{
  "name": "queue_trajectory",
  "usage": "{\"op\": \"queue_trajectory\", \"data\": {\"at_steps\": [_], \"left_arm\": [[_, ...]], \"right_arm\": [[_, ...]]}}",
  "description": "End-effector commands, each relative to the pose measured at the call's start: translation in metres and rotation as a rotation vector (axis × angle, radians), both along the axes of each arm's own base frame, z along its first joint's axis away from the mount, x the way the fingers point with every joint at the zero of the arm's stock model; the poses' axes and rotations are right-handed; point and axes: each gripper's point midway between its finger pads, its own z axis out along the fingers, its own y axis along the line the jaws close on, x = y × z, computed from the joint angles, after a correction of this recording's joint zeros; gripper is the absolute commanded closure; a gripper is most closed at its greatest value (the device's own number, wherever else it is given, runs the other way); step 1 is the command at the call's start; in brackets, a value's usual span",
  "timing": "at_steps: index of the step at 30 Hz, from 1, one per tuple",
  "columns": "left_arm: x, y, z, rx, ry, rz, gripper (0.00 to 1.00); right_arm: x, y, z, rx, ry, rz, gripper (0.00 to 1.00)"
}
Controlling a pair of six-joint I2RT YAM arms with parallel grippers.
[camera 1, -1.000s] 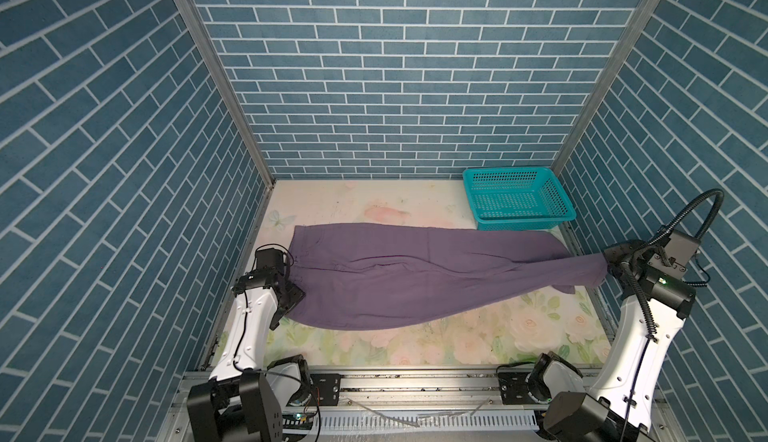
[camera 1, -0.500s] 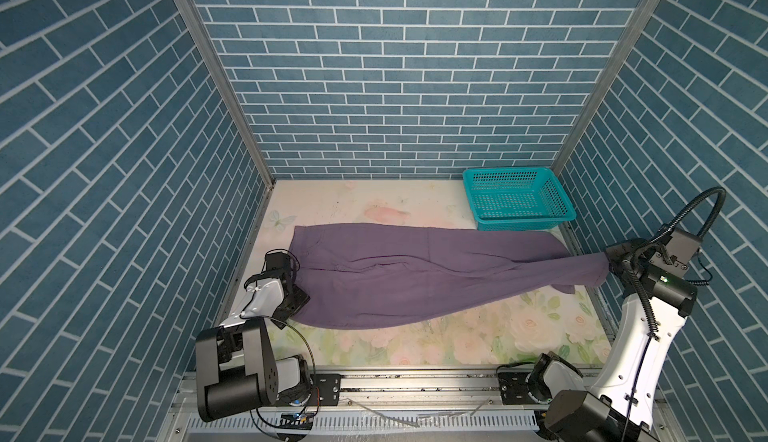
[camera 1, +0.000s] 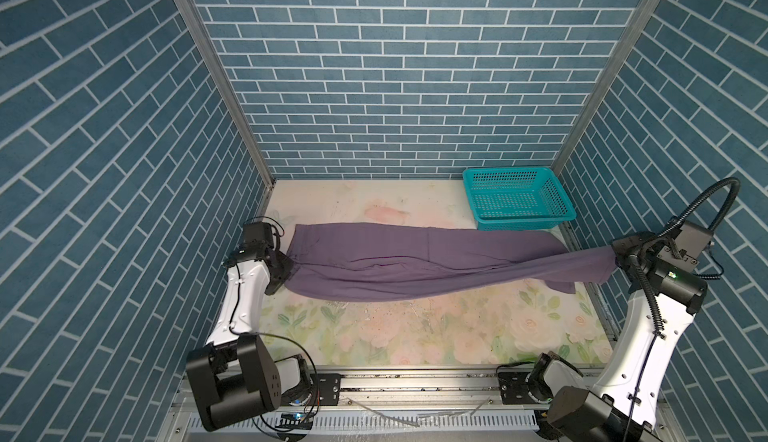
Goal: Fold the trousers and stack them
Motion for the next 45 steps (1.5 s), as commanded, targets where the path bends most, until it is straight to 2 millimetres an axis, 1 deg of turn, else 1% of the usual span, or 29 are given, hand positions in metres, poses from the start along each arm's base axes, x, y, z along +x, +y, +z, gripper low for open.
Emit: {"op": "queue_trajectory", "data": {"at_steps": [1, 2, 4, 7, 10, 13, 16, 17, 19, 21, 24, 26, 29, 32, 34, 35, 37, 39, 41, 42, 45], "left_arm": [[-0.016, 0.011, 0.037, 0.052, -0.011, 0.015, 1.0], [-0.016, 0.012, 0.043, 0.057, -0.023, 0.017, 1.0], [-0.017, 0.015, 0.049, 0.058, -0.036, 0.017, 1.0], [-0.022, 0.018, 0.046, 0.039, -0.022, 0.031, 1.0], [-0.03, 0.016, 0.037, 0.002, -0.013, 0.027, 1.0], [-0.047, 0.014, 0.025, 0.008, 0.037, 0.01, 1.0], [-0.069, 0.008, 0.006, 0.0, 0.086, 0.005, 1.0], [-0.079, 0.005, -0.003, -0.009, 0.11, 0.004, 1.0], [-0.093, -0.001, -0.018, -0.023, 0.149, 0.008, 1.0], [-0.092, -0.007, -0.016, -0.058, 0.13, 0.0, 1.0], [-0.101, -0.002, -0.016, -0.041, 0.142, 0.045, 1.0], [-0.105, -0.002, -0.015, -0.041, 0.134, 0.063, 1.0], [-0.108, -0.002, -0.012, -0.034, 0.132, 0.073, 1.0], [-0.106, 0.002, -0.011, -0.027, 0.135, 0.077, 1.0], [-0.103, 0.008, -0.012, -0.025, 0.136, 0.09, 1.0], [-0.102, 0.014, -0.009, -0.023, 0.13, 0.105, 1.0], [-0.097, 0.023, -0.004, -0.016, 0.11, 0.131, 1.0], [-0.093, 0.033, 0.008, 0.017, 0.082, 0.165, 1.0], [-0.091, 0.043, 0.026, 0.072, 0.05, 0.196, 1.0], [-0.091, 0.048, 0.034, 0.097, 0.04, 0.212, 1.0], [-0.097, 0.065, 0.068, 0.198, 0.019, 0.26, 1.0]], "right_arm": [[0.006, -0.008, 0.037, -0.051, -0.088, -0.029, 1.0], [0.008, -0.009, 0.039, -0.05, -0.089, -0.024, 1.0], [0.01, -0.009, 0.044, -0.052, -0.091, -0.016, 1.0], [0.008, -0.008, 0.046, -0.058, -0.091, -0.013, 1.0], [-0.005, -0.002, 0.032, -0.06, -0.063, -0.019, 1.0], [-0.026, 0.007, 0.0, -0.037, -0.035, -0.059, 1.0], [-0.053, 0.009, -0.047, -0.008, 0.036, -0.141, 1.0], [-0.062, 0.009, -0.065, 0.005, 0.071, -0.169, 1.0], [-0.074, 0.01, -0.092, 0.03, 0.122, -0.208, 1.0], [-0.086, 0.008, -0.117, 0.051, 0.172, -0.255, 1.0], [-0.098, 0.003, -0.14, 0.07, 0.221, -0.313, 1.0], [-0.107, -0.002, -0.145, 0.046, 0.256, -0.347, 1.0], [-0.111, -0.008, -0.142, 0.017, 0.266, -0.377, 1.0], [-0.106, -0.015, -0.125, -0.008, 0.227, -0.391, 1.0], [-0.095, -0.022, -0.108, -0.027, 0.177, -0.389, 1.0], [-0.085, -0.026, -0.095, -0.034, 0.134, -0.377, 1.0], [-0.069, -0.032, -0.075, -0.036, 0.086, -0.349, 1.0], [-0.058, -0.039, -0.061, -0.041, 0.065, -0.343, 1.0], [-0.05, -0.045, -0.051, -0.052, 0.047, -0.344, 1.0], [-0.047, -0.046, -0.049, -0.052, 0.038, -0.34, 1.0], [-0.039, -0.044, -0.042, -0.047, 0.006, -0.307, 1.0]]}}
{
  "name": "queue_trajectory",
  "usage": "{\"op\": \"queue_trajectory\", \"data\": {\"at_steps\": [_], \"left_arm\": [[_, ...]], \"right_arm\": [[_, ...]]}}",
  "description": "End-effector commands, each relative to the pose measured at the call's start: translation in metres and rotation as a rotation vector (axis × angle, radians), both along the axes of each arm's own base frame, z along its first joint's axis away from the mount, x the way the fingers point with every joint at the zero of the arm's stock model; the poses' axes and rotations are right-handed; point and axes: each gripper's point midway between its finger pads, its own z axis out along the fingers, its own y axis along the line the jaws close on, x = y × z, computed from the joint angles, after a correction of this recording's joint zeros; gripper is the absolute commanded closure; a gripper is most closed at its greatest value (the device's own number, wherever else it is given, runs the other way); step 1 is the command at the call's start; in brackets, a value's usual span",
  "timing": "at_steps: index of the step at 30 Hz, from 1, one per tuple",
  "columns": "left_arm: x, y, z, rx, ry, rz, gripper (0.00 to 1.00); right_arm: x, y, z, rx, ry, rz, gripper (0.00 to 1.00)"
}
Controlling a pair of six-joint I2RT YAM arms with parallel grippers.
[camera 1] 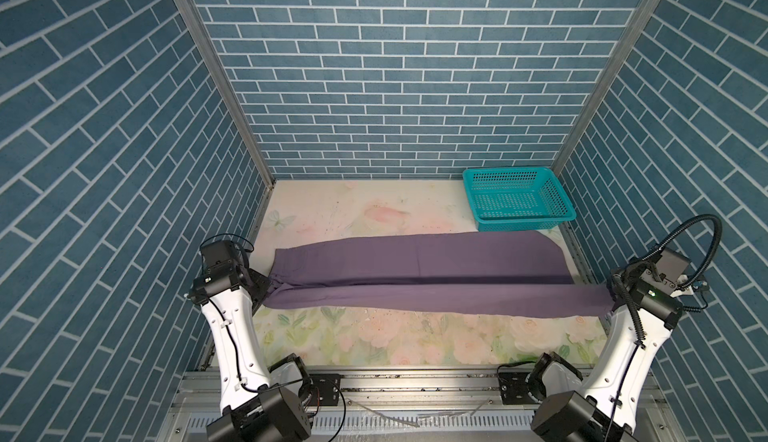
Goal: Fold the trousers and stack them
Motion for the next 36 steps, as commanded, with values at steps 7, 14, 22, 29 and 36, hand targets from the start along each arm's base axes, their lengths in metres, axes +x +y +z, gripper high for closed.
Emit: {"op": "queue_trajectory", "data": {"at_steps": [7, 14, 22, 29, 36], "left_arm": [[-0.028, 0.058, 0.068, 0.281, 0.011, 0.201, 1.0], [-0.008, 0.056, 0.059, 0.207, -0.06, 0.178, 1.0], [-0.001, 0.054, 0.048, 0.172, -0.064, 0.164, 1.0], [0.022, 0.063, 0.036, 0.147, -0.083, 0.149, 1.0], [0.039, 0.071, 0.001, 0.075, -0.036, 0.163, 1.0]], "right_arm": [[0.006, 0.005, 0.035, -0.066, -0.15, 0.028, 1.0], [0.009, 0.01, 0.012, -0.031, -0.13, 0.046, 1.0], [0.026, 0.003, 0.005, 0.009, -0.136, 0.06, 1.0], [0.058, -0.002, -0.005, 0.033, -0.141, 0.103, 1.0], [0.098, -0.004, -0.01, 0.0, -0.073, 0.156, 1.0]]}}
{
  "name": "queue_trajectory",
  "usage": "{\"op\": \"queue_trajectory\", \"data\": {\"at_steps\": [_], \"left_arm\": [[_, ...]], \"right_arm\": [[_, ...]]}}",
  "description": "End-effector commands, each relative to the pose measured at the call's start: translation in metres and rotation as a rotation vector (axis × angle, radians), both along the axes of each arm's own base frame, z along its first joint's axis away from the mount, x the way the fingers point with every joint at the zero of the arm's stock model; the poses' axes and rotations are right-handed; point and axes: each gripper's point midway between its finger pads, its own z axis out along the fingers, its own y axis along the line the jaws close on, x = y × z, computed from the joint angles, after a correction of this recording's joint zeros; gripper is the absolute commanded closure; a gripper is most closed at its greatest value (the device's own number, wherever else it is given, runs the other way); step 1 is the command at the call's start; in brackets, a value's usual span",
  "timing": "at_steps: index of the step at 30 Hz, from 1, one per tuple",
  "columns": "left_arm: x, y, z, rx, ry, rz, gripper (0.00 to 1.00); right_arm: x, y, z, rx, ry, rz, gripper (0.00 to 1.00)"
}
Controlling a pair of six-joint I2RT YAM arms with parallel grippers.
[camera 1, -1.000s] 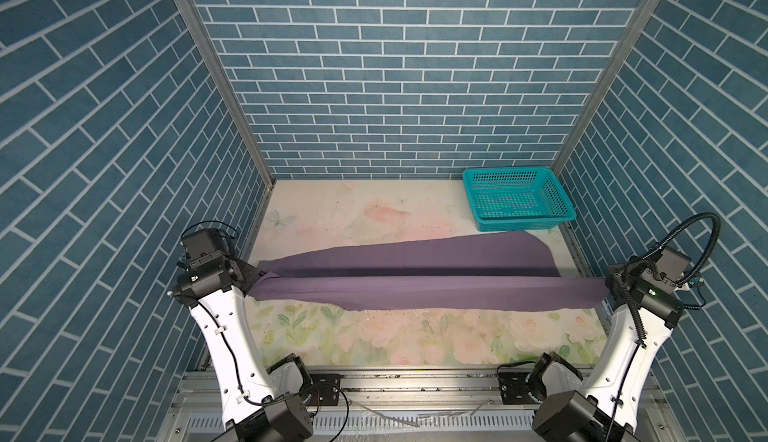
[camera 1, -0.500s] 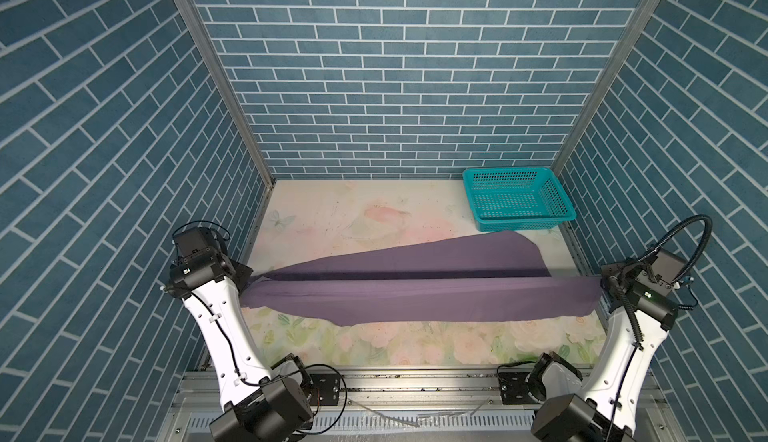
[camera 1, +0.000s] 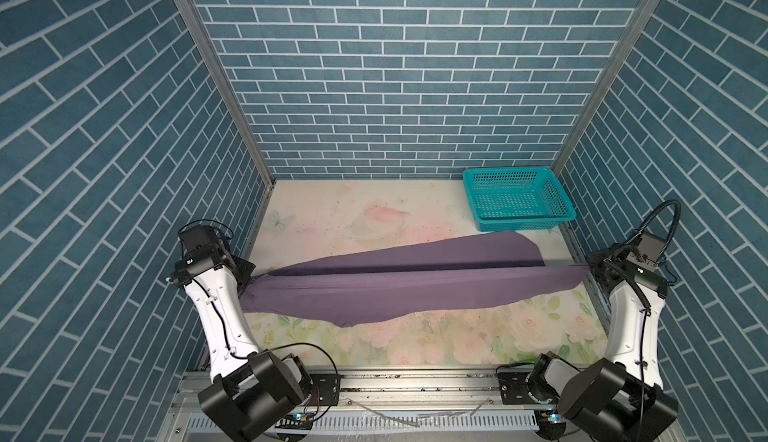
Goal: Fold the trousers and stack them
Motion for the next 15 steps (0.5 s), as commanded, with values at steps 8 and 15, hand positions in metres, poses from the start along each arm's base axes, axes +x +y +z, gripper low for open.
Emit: {"op": "queue_trajectory", "data": {"at_steps": [8, 15], "left_arm": [[0.023, 0.039, -0.013, 0.088, -0.005, 0.082, 1.0], [0.031, 0.034, -0.025, 0.116, 0.049, 0.085, 1.0]], "right_arm": [[0.053, -0.032, 0.029, -0.171, -0.068, -0.061, 1.0], [0.081, -0.019, 0.017, -0.167, -0.065, 0.001, 1.0]]}}
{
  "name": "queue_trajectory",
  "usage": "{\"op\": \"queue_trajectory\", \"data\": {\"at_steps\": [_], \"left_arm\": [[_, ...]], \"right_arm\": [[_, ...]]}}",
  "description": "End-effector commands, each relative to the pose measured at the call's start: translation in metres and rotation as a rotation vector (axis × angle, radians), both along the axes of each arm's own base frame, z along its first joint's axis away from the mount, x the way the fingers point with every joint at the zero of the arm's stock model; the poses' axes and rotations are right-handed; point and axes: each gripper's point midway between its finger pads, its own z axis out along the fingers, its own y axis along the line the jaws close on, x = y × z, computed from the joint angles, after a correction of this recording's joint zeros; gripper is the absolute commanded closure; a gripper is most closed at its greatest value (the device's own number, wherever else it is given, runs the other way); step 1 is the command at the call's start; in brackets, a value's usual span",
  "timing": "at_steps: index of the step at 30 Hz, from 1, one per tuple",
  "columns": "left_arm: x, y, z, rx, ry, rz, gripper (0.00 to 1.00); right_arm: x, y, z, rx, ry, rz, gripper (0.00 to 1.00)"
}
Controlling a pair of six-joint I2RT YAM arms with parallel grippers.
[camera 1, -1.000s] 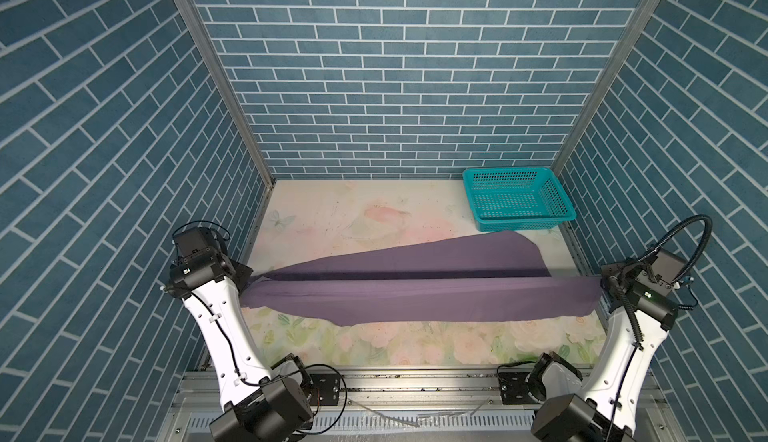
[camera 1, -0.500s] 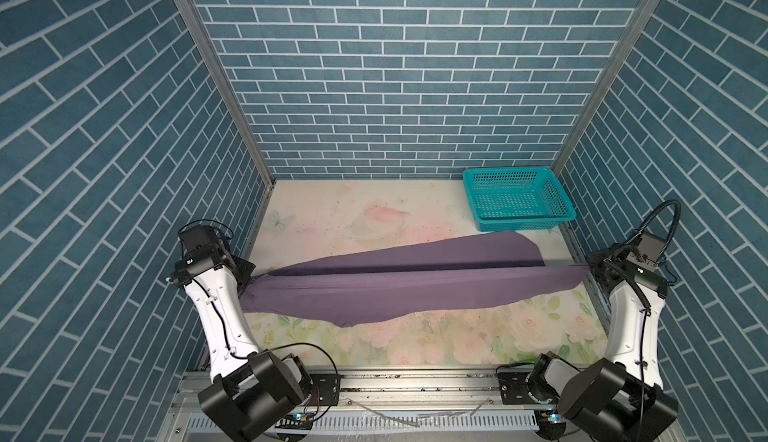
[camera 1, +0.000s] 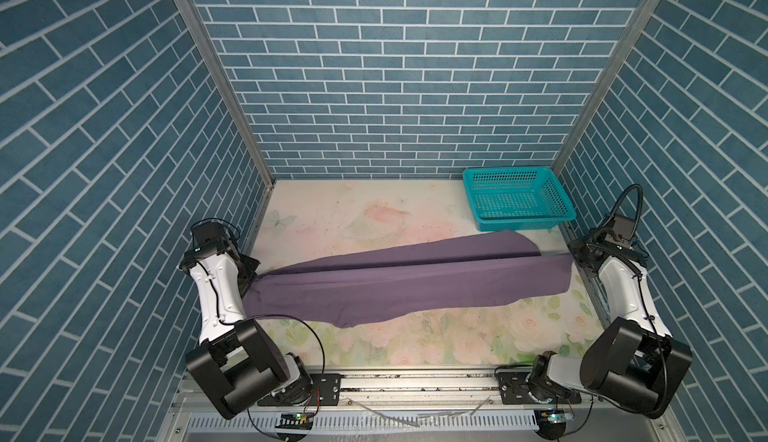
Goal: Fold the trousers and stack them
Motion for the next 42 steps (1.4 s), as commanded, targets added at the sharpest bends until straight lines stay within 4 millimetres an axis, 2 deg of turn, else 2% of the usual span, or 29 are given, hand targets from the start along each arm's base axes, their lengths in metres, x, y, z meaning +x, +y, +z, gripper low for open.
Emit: {"op": "queue_trajectory", "data": {"at_steps": [1, 5, 8, 15, 26, 31, 35, 40, 42], "left_arm": [[0.008, 0.029, 0.004, 0.155, 0.002, 0.07, 1.0], [0.014, 0.028, 0.001, 0.184, 0.018, 0.081, 1.0], [0.019, 0.03, 0.001, 0.21, 0.03, 0.088, 1.0], [0.033, 0.032, -0.01, 0.224, 0.062, 0.077, 1.0], [0.039, 0.034, -0.049, 0.211, 0.14, 0.085, 0.99], [0.055, 0.028, -0.065, 0.213, 0.185, 0.037, 0.97], [0.075, 0.022, -0.075, 0.21, 0.219, -0.005, 0.89], [0.106, 0.025, -0.075, 0.215, 0.231, -0.031, 0.83], [0.118, 0.028, -0.074, 0.214, 0.229, -0.041, 0.76]], "right_arm": [[0.032, -0.029, 0.048, -0.136, -0.143, -0.075, 1.0], [0.05, -0.024, 0.06, -0.171, -0.147, -0.037, 1.0], [0.06, -0.021, 0.058, -0.175, -0.136, -0.018, 1.0], [0.083, -0.01, 0.022, -0.154, -0.068, 0.034, 1.0], [0.11, 0.007, -0.032, -0.113, 0.014, 0.089, 1.0], [0.113, 0.019, -0.051, -0.104, 0.039, 0.12, 1.0], [0.118, 0.025, -0.065, -0.084, 0.056, 0.136, 1.0], [0.129, 0.024, -0.074, -0.062, 0.061, 0.116, 1.0], [0.134, 0.021, -0.076, -0.052, 0.055, 0.095, 1.0]]}}
